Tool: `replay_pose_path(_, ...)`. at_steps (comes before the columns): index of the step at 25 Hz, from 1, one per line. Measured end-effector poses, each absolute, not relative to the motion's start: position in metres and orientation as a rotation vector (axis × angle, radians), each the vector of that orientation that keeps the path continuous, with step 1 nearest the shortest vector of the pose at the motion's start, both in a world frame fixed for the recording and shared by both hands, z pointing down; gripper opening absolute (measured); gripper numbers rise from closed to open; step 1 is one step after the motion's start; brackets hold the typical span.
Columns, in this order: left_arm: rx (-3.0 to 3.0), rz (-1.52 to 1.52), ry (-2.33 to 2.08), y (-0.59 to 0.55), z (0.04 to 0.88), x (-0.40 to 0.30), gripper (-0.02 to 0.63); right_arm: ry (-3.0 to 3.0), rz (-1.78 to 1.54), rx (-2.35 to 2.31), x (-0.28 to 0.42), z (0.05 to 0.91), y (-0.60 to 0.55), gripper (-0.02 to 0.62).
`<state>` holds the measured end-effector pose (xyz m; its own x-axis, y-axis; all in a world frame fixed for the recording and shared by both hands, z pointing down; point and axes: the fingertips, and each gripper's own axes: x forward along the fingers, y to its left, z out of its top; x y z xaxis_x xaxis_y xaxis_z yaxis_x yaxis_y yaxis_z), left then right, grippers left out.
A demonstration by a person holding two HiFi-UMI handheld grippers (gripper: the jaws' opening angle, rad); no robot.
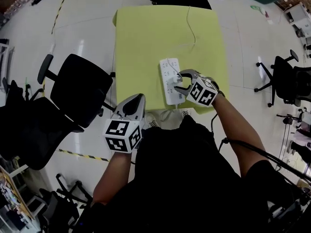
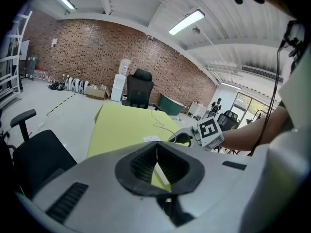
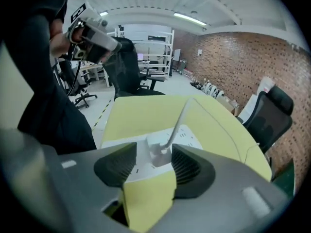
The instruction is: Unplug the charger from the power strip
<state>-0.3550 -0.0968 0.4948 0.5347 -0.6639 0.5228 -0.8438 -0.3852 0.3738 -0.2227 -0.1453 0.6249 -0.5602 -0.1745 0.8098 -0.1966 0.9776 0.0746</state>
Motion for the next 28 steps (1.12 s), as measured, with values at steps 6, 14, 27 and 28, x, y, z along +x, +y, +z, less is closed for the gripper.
replay_pose_path(6, 2.13, 0.381, -1.249, -0.09, 0.489, -0.34, 0.008, -2.18, -0.063, 0.165, -0.223, 0.627, -0.155, 0.198)
replay_pose_path(14, 2.103, 0.381, -1.302, -0.093, 0.485, -0.334, 0.008, -2.204, -0.08, 0.1, -0.226, 0.624, -0.153, 0.158)
replay_pose_path(27, 2.173, 0.41, -1.267, -0.118, 0.472, -0.294, 0.008, -2.415, 0.559, 0.6, -0.15, 0.573, -0.19, 0.132)
replay_pose_path(28, 2.178, 0.413, -1.258, -0.12, 0.472, -0.289, 0.008, -2.406, 0.648, 0.683, -0.132, 0.574, -0.194, 0.132)
